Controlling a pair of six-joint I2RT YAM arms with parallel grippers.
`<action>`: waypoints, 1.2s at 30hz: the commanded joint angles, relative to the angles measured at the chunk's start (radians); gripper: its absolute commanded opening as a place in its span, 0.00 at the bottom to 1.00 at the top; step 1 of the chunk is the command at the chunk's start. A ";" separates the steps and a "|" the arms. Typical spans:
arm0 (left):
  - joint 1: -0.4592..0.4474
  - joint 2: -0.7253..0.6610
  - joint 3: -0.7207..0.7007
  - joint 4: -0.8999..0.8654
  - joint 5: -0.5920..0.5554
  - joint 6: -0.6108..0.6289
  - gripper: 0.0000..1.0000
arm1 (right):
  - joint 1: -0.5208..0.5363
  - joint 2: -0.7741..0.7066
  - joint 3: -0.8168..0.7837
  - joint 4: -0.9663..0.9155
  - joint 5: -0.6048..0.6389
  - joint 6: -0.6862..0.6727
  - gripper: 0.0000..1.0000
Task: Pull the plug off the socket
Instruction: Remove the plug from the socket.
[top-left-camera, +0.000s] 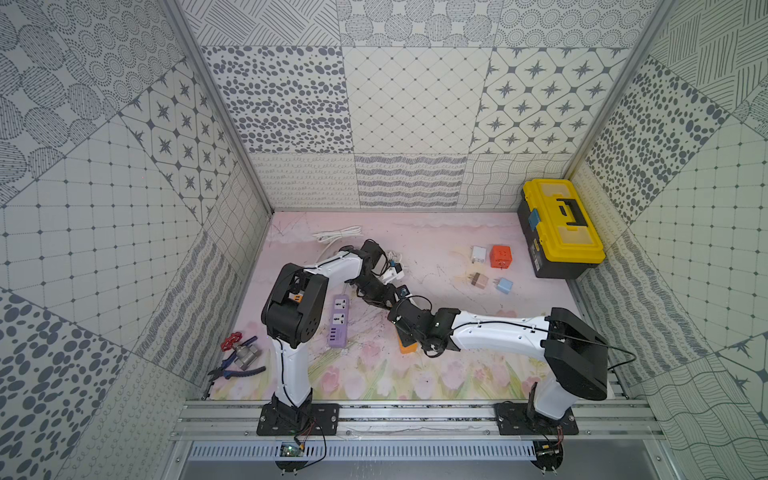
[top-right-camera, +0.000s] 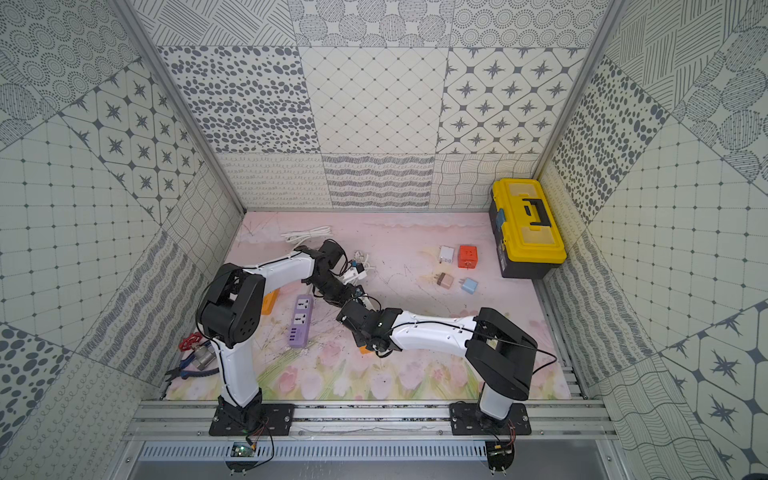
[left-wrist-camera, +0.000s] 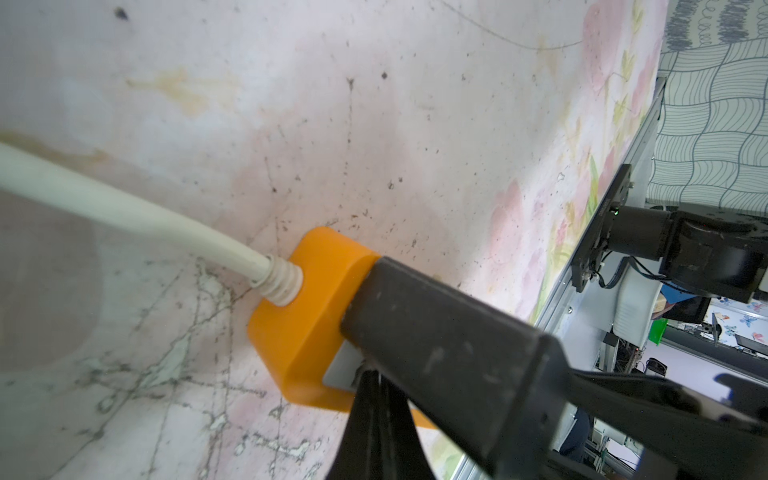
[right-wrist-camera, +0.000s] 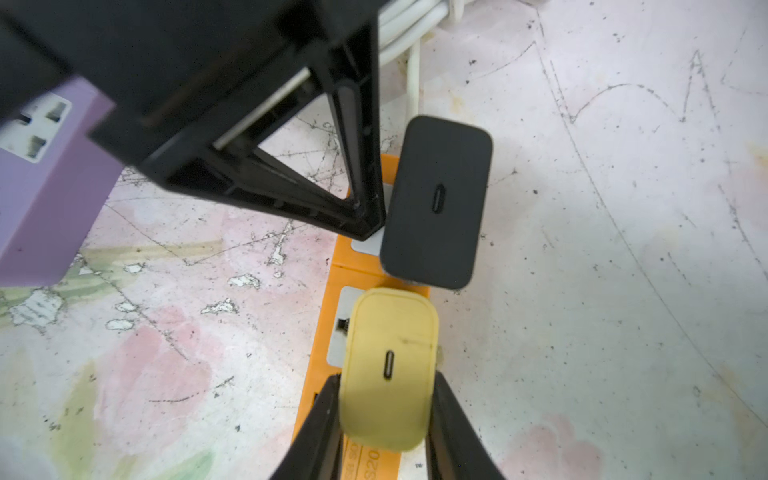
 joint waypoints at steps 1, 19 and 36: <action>0.003 0.015 0.002 -0.002 -0.070 0.009 0.00 | 0.007 -0.019 0.009 0.085 -0.015 -0.001 0.18; 0.005 0.017 0.004 -0.002 -0.066 0.008 0.00 | -0.025 -0.065 -0.028 0.138 -0.090 0.010 0.19; 0.006 0.019 0.005 -0.004 -0.065 0.008 0.00 | -0.068 -0.117 -0.079 0.220 -0.204 0.072 0.19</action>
